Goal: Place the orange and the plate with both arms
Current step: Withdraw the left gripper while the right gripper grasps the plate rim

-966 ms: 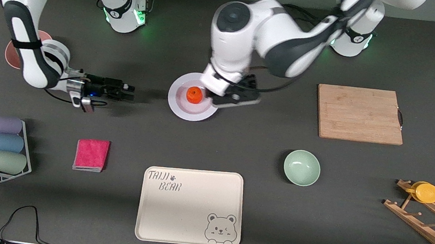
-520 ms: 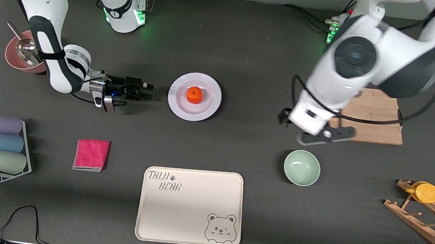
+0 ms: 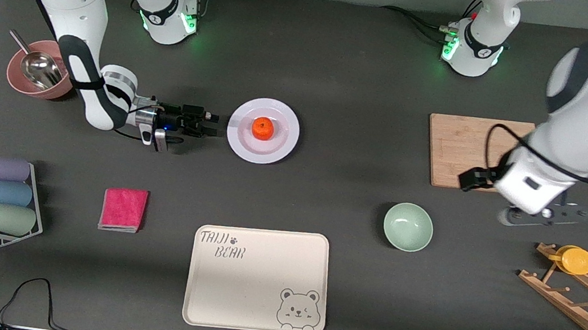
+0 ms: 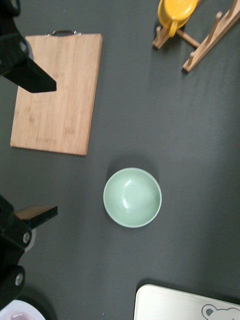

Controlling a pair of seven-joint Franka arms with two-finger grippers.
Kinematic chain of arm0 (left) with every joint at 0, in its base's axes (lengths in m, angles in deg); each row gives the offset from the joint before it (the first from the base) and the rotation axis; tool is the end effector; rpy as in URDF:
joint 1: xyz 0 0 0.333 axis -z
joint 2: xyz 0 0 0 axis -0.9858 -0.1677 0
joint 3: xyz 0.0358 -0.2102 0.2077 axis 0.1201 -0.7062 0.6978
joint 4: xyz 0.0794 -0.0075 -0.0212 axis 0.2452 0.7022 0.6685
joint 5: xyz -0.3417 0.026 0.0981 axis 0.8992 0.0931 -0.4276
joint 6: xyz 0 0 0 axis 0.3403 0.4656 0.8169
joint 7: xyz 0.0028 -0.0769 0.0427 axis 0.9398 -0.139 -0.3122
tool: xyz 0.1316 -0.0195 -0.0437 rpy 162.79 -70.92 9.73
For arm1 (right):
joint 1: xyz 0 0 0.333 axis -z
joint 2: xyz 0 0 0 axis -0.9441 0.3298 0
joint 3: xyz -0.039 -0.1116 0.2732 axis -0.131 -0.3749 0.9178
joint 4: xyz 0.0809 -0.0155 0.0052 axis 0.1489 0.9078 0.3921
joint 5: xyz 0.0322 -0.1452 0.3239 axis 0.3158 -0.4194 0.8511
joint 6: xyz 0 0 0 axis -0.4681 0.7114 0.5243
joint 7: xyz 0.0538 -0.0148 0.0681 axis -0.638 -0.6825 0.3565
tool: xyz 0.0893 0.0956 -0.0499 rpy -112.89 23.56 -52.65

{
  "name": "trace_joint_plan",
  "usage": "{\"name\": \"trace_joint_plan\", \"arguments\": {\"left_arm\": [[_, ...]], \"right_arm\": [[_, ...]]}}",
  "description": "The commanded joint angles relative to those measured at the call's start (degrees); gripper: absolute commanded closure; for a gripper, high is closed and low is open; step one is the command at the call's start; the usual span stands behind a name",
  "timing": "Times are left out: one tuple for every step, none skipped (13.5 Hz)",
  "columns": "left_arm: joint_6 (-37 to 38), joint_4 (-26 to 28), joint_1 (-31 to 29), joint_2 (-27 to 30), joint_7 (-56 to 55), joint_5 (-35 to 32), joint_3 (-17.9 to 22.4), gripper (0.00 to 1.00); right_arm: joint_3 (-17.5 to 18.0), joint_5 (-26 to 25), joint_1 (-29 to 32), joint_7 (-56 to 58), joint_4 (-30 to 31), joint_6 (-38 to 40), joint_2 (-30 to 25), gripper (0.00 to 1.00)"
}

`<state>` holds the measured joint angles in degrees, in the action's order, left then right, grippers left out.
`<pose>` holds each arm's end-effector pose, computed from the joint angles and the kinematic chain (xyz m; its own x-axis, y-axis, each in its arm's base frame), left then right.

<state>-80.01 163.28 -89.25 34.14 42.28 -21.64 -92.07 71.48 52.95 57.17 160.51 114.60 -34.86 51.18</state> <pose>0.5596 -0.1133 0.4922 0.9876 0.1458 -0.0590 0.1444 -0.9892 -0.0265 0.3770 0.1374 0.1156 0.9992 0.0285 0.0262 0.0330 -0.2716 -0.9619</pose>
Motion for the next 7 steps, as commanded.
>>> {"name": "trace_joint_plan", "arguments": {"left_arm": [[-0.1,4.16,3.89,5.27,10.7,2.91,9.92,0.0],[-0.62,5.56,4.51,6.5,14.14,3.0,12.48,0.0],[-0.63,6.54,5.64,7.47,17.39,3.53,15.2,0.0],[-0.8,7.59,6.79,8.53,20.55,3.79,18.01,0.0],[-0.89,8.03,7.67,9.23,21.98,3.79,19.95,0.0],[-0.98,8.13,7.85,9.94,22.43,3.71,20.32,0.0],[-1.07,8.21,8.29,10.38,22.43,3.36,20.41,0.0]], "right_arm": [[-0.55,3.03,-1.89,3.47,0.66,0.07,0.61,0.0],[-0.55,3.64,-2.33,4.17,1.01,0.07,0.78,0.01],[-0.64,4.08,-3.12,4.44,1.02,0.07,0.87,0.04],[-0.64,4.78,-3.56,4.7,1.1,-0.19,0.87,0.07],[-0.64,5.23,-4.44,6.71,1.1,-0.45,1.04,0.17],[-0.64,6.97,-5.14,7.42,1.02,-0.46,1.57,0.19],[-0.64,8.12,-6.02,8.73,1.02,-0.46,1.83,0.21]]}}
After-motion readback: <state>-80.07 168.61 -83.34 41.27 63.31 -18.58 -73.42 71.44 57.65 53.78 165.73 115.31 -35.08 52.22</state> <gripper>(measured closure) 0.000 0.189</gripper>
